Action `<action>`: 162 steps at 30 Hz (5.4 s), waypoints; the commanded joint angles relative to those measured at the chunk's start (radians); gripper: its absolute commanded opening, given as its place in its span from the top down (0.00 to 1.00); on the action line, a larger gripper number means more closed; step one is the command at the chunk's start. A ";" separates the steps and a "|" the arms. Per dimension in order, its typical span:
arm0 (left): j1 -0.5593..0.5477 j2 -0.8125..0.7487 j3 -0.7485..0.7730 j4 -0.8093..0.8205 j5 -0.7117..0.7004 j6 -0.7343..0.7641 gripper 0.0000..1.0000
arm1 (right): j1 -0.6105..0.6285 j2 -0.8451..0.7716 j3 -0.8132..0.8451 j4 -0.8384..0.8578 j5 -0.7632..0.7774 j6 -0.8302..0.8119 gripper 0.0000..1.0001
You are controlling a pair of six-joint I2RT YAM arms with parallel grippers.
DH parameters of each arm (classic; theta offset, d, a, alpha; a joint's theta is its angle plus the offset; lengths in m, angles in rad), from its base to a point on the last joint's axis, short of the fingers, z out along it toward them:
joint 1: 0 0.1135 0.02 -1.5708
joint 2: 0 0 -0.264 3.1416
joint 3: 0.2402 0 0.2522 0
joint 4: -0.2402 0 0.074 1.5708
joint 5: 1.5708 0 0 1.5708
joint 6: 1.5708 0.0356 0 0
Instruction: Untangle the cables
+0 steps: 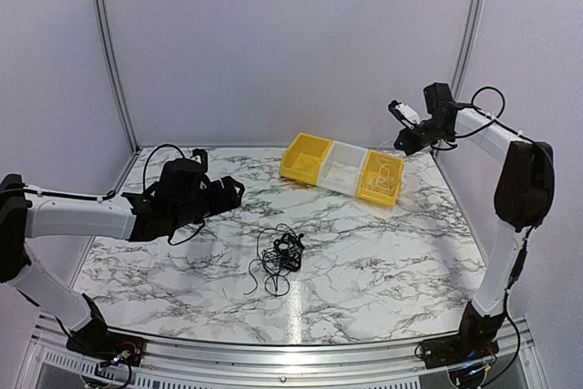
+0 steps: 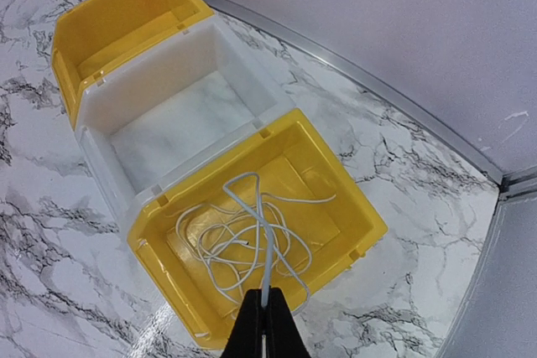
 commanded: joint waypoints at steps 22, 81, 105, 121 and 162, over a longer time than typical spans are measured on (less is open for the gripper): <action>-0.003 -0.125 -0.106 0.003 -0.020 -0.042 0.17 | 0.033 0.223 0.043 0.033 0.099 0.084 1.00; -0.014 0.468 0.361 -0.342 0.439 0.025 0.69 | 0.523 -0.182 -0.255 -0.041 -0.187 -0.218 0.62; -0.057 0.114 0.416 -0.234 0.586 0.258 1.00 | 0.568 -0.151 -0.058 0.007 -0.383 -0.262 0.35; -0.091 0.070 0.440 -0.261 0.576 0.253 1.00 | 0.623 -0.055 -0.078 0.116 -0.359 -0.163 0.56; -0.093 0.558 0.332 0.076 0.265 0.065 0.69 | 0.606 -0.147 0.616 0.095 -0.390 0.263 1.00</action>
